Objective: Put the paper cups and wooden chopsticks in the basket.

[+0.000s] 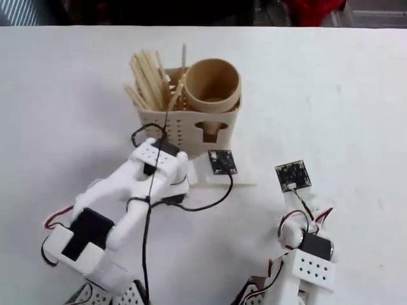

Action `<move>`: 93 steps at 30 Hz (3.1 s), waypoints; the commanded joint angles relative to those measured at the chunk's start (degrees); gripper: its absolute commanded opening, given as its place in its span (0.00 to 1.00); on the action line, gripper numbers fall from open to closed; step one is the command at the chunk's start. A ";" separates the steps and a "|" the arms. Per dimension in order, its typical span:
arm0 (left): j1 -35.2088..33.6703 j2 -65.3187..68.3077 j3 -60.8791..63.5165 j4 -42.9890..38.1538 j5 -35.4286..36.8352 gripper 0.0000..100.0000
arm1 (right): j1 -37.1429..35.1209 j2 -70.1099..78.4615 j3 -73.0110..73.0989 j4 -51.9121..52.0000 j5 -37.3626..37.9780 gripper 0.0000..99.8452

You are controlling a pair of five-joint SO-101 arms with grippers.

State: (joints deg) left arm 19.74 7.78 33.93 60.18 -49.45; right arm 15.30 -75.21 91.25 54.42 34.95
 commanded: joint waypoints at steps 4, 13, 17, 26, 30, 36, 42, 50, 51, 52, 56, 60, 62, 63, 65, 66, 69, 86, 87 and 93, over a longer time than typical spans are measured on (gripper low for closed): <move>0.31 -7.34 -2.20 6.86 -0.62 0.02 | -0.57 -1.01 -0.26 0.13 0.35 0.16; 1.54 -15.16 -1.67 0.97 3.16 0.18 | -0.57 -1.01 -0.26 0.13 0.35 0.16; 4.88 -10.07 -1.67 -4.31 3.16 0.18 | -0.57 -1.01 -0.26 0.13 0.35 0.16; 6.20 2.07 -6.86 -6.86 3.60 0.18 | -0.57 -1.01 -0.26 0.13 0.35 0.16; 6.64 3.03 -7.65 -4.48 3.08 0.07 | -0.57 -1.01 -0.26 0.13 0.35 0.16; 6.64 2.42 -7.74 1.85 -0.44 0.02 | -0.57 -1.01 -0.26 0.13 0.35 0.16; 6.99 -9.19 -10.37 12.31 -0.26 0.02 | -0.57 -1.01 -0.26 0.13 0.35 0.16; 10.51 -38.99 -12.22 26.81 5.80 0.02 | -0.57 -1.01 -0.26 0.13 0.35 0.16; 10.24 -42.51 -13.63 27.87 6.59 0.02 | -0.57 -1.01 -0.26 0.13 0.35 0.16; 10.15 -46.11 -15.30 28.31 7.12 0.02 | -0.57 -1.01 -0.26 0.13 0.35 0.16; 10.15 -57.10 -23.82 23.38 11.34 0.02 | -0.57 -1.01 -0.26 0.13 0.35 0.16; 8.75 -57.89 -29.19 9.85 19.60 0.02 | -0.57 -1.01 -0.26 0.13 0.35 0.16; 6.37 -56.13 -29.01 0.09 23.56 0.02 | -0.57 -1.01 -0.26 0.13 0.35 0.16; 4.88 -54.73 -28.66 -4.75 25.67 0.02 | -0.57 -1.01 -0.26 0.13 0.35 0.16; 0.92 -51.30 -27.08 -13.80 30.59 0.02 | -0.57 -1.01 -0.26 0.13 0.35 0.16; -0.92 -49.19 -26.11 -17.58 33.32 0.02 | -0.57 -1.01 -0.26 0.13 0.35 0.16; -5.76 -43.03 -22.59 -27.16 42.46 0.02 | -0.57 -1.01 -0.26 0.13 0.35 0.16; -11.74 -34.95 1.76 -42.81 55.56 0.04 | -0.57 -1.01 -0.26 0.13 0.35 0.16; -11.82 -34.95 2.11 -42.73 55.74 0.07 | -0.57 -1.01 -0.26 0.13 0.35 0.16; -12.79 -37.58 -4.48 -29.71 55.82 0.21 | -0.57 -1.01 -0.26 0.13 0.35 0.16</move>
State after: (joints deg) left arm 7.87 -27.30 34.90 21.49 5.41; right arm 15.30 -75.21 91.25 54.42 34.95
